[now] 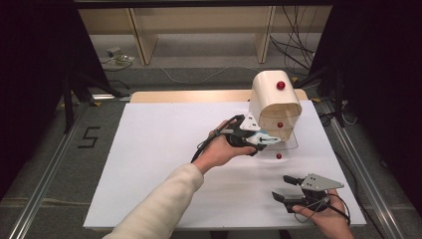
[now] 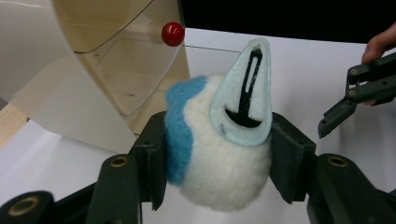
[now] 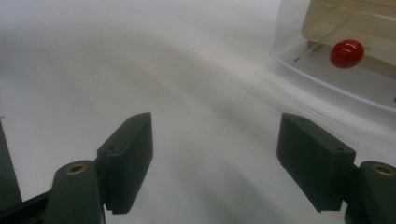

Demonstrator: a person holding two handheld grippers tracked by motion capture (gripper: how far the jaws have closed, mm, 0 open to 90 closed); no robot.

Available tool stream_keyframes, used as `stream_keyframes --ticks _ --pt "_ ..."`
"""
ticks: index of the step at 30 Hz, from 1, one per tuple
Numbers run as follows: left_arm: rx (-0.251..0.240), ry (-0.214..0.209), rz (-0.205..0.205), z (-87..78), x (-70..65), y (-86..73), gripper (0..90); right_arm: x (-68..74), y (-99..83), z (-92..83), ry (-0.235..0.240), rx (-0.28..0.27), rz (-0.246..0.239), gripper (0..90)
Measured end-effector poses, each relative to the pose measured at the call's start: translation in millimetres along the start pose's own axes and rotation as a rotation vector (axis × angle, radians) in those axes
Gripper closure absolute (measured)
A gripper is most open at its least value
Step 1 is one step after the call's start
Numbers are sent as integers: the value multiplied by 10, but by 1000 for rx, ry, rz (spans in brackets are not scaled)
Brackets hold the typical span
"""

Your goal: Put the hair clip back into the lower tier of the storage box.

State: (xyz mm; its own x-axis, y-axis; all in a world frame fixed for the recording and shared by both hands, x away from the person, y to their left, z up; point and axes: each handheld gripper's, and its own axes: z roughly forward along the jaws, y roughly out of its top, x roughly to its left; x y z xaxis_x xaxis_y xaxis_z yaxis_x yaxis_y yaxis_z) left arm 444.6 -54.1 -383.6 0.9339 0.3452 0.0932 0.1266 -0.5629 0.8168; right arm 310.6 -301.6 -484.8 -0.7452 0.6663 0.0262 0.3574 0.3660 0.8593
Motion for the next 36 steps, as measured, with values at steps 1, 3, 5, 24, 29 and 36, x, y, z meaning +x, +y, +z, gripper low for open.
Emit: stream_keyframes --ticks 1,3,5,24,29,36 --pt "-6 2 -3 6 -3 2 471 0 0 0 0 -1 1 278" --pt "-3 0 -1 4 -1 11 470 -2 -1 2 4 -4 2 278" --pt "-6 0 1 6 -1 24 471 1 1 -2 0 -1 2 278" --pt "-5 0 6 111 -16 116 470 3 0 5 -1 3 -1 278" --pt "-5 -4 7 144 -23 138 470 6 0 6 1 4 1 278" --pt "1 -8 13 180 -36 164 470 2 0 4 1 2 -2 278"
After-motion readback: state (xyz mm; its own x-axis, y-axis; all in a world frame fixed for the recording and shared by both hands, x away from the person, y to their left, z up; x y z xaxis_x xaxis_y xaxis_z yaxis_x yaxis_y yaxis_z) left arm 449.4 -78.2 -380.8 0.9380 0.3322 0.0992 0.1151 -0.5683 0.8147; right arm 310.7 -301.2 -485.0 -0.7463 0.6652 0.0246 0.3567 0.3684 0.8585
